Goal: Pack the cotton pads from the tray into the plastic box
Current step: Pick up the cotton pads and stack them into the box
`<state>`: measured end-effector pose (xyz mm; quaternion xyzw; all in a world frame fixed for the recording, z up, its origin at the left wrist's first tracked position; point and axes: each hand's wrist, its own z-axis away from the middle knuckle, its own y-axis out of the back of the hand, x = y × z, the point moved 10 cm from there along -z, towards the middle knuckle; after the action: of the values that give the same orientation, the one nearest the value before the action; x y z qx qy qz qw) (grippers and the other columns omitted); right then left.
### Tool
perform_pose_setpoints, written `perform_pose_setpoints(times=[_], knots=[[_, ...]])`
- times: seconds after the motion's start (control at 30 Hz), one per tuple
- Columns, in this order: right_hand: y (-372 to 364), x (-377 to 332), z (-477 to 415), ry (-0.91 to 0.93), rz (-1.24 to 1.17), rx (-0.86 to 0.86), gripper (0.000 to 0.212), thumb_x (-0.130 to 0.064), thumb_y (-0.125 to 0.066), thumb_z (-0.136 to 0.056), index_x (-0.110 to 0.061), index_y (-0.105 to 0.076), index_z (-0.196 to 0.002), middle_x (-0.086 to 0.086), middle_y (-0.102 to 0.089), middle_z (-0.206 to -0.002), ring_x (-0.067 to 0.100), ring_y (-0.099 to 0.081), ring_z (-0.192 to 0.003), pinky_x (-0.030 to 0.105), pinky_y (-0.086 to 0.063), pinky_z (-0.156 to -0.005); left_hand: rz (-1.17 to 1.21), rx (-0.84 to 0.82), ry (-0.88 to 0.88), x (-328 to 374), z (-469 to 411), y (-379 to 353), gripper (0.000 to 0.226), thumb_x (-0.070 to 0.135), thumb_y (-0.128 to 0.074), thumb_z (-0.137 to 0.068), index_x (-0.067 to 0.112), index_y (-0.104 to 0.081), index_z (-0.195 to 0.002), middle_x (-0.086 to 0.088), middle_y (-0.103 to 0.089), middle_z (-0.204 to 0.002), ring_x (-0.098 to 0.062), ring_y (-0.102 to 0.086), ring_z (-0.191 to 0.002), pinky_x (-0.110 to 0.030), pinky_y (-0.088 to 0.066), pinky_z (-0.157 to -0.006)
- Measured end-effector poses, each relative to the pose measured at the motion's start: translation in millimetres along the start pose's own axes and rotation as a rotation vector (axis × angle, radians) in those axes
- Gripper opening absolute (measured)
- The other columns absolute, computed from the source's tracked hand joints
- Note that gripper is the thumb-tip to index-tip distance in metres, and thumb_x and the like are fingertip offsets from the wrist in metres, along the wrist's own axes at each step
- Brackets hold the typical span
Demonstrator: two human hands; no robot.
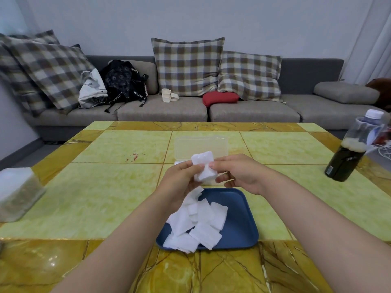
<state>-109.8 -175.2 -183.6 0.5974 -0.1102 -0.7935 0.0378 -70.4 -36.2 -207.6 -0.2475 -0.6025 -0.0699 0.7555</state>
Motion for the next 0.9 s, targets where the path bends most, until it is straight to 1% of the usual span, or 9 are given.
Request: perform_pose_setpoints(times=[0.07,0.27,0.4,0.47,0.53,0.6,0.67,0.77,0.9], knots=[[3,-3,-4,0.024,0.006,0.015,0.020,-0.022,-0.073,-0.091,-0.016,-0.075,-0.110,0.001,-0.075,-0.095,0.014,-0.062,-0.074,0.029,-0.048,-0.068,0.028,-0.015,0.017,0,-3,-1,0.022,0.009,-0.064,-0.095,0.004,-0.071,-0.115,-0.013,-0.076,-0.111,-0.023,-0.071,-0.098,-0.033,-0.057,-0.093],[5,-13,-18,0.044,-0.069,-0.009,0.025,-0.024,-0.075,-0.090,-0.012,-0.073,-0.112,0.004,-0.078,-0.099,0.017,-0.071,-0.081,0.034,-0.054,-0.077,-0.068,-0.043,-0.038,16,-14,-9,0.023,0.015,-0.068,-0.094,0.009,-0.071,-0.115,-0.006,-0.077,-0.103,-0.015,-0.072,-0.088,-0.023,-0.058,-0.076],[50,-16,-36,0.059,-0.018,0.268,0.030,-0.020,-0.077,-0.088,-0.008,-0.070,-0.115,0.009,-0.074,-0.106,0.021,-0.070,-0.083,0.033,-0.059,-0.071,-0.518,0.208,-0.234,40,-40,14,0.032,0.023,-0.069,-0.093,0.014,-0.065,-0.123,-0.001,-0.071,-0.103,-0.016,-0.068,-0.090,-0.031,-0.058,-0.084],[73,-15,-43,0.076,0.075,0.408,0.028,-0.019,-0.077,-0.087,-0.008,-0.071,-0.112,0.009,-0.072,-0.107,0.025,-0.070,-0.089,0.034,-0.060,-0.071,-0.838,0.255,-0.355,51,-53,11,0.028,0.024,-0.064,-0.094,0.019,-0.067,-0.122,0.004,-0.071,-0.107,-0.012,-0.063,-0.092,-0.027,-0.051,-0.085],[77,-13,-50,0.083,0.189,0.440,0.018,-0.018,-0.077,-0.086,-0.007,-0.072,-0.100,0.009,-0.071,-0.101,0.029,-0.070,-0.089,0.036,-0.060,-0.068,-1.058,0.175,-0.393,46,-66,-2,0.027,0.026,-0.061,-0.097,0.020,-0.070,-0.122,0.005,-0.071,-0.117,-0.008,-0.059,-0.098,-0.023,-0.045,-0.087],[69,-9,-60,0.065,0.340,0.412,0.016,-0.020,-0.078,-0.084,-0.009,-0.068,-0.081,0.006,-0.067,-0.085,0.026,-0.066,-0.075,0.036,-0.059,-0.064,-1.231,0.078,-0.371,31,-80,-13,0.030,0.033,-0.060,-0.097,0.024,-0.070,-0.123,0.002,-0.066,-0.125,-0.013,-0.055,-0.112,-0.028,-0.045,-0.094],[61,-7,-71,0.049,0.519,0.398,0.034,-0.022,-0.078,-0.082,-0.012,-0.052,-0.062,0.003,-0.053,-0.064,0.021,-0.053,-0.057,0.032,-0.048,-0.054,-1.376,0.009,-0.320,15,-90,-19,0.034,0.040,-0.058,-0.096,0.029,-0.068,-0.126,-0.001,-0.060,-0.128,-0.020,-0.045,-0.126,-0.036,-0.043,-0.100],[57,-12,-83,0.033,0.770,0.424,0.044,-0.023,-0.073,-0.079,-0.015,-0.037,-0.055,0.000,-0.036,-0.055,0.018,-0.037,-0.049,0.026,-0.026,-0.046,-1.472,0.001,-0.317,10,-95,-18,0.034,0.042,-0.058,-0.095,0.032,-0.068,-0.126,-0.001,-0.056,-0.128,-0.021,-0.040,-0.127,-0.038,-0.041,-0.101],[48,-14,-88,-0.039,1.040,0.417,0.029,-0.023,-0.071,-0.078,-0.013,-0.048,-0.064,0.000,-0.048,-0.062,0.017,-0.046,-0.053,0.024,-0.030,-0.044,-1.489,0.004,-0.363,14,-92,-12,0.032,0.036,-0.056,-0.094,0.030,-0.070,-0.123,0.000,-0.057,-0.126,-0.020,-0.041,-0.123,-0.035,-0.041,-0.100]])
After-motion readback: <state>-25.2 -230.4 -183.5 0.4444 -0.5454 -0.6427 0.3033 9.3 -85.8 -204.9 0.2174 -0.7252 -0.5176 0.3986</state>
